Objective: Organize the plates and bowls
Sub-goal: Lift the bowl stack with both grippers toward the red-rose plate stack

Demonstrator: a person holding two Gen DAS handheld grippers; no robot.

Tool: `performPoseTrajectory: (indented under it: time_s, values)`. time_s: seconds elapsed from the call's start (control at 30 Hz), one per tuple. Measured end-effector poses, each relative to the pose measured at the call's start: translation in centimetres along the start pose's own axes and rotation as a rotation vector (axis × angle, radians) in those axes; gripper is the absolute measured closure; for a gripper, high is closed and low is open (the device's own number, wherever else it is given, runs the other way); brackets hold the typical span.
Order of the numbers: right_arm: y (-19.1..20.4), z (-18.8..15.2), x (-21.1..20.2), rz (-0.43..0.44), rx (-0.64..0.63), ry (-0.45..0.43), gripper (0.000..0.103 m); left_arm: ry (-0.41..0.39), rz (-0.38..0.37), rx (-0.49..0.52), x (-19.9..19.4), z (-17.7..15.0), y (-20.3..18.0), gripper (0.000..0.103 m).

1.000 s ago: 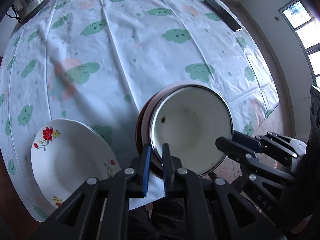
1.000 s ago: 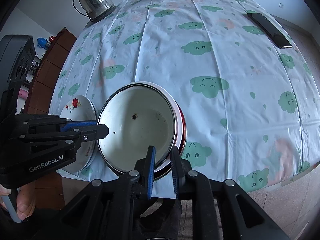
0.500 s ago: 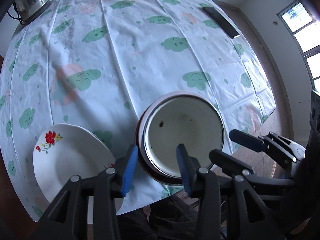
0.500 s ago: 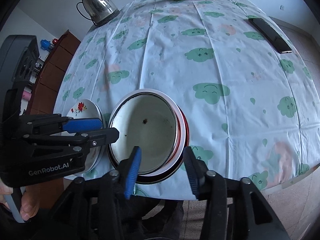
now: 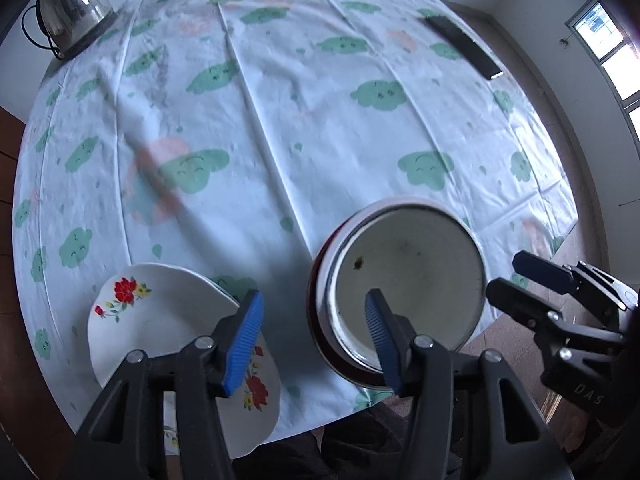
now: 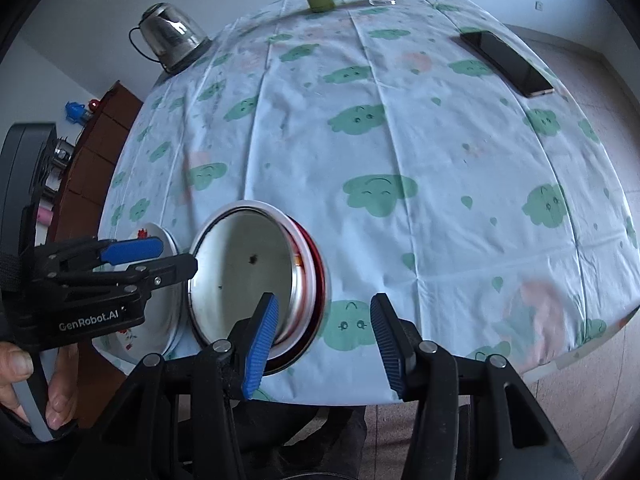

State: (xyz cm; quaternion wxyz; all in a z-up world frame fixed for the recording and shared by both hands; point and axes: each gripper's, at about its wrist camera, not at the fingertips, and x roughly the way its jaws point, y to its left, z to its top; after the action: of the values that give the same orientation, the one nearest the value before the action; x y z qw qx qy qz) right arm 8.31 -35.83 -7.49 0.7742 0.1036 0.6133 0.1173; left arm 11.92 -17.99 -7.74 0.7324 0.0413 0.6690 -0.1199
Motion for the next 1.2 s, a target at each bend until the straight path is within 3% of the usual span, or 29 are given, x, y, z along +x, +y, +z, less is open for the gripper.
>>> performPoseTrajectory:
  time_s: [0.8,0.9,1.0,1.2]
  values:
    - [0.5,-0.7,3.1,0.091,0.014,0.076,0.053,0.106,-0.03,0.002,3.3,-0.6,-1.1,0.05]
    - [0.5,-0.8,3.2,0.092,0.014,0.079,0.064,0.114,-0.041,0.001,3.6,-0.8,-1.3,0.055]
    - [0.4,-0.8,3.2,0.084,0.015,0.077,0.069,0.127,-0.06,-0.002,3.9,-0.9,-1.3,0.07]
    - [0.5,-0.8,3.2,0.07,0.011,0.077,0.071,0.125,-0.045,0.012,4.1,-1.1,-1.8,0.072]
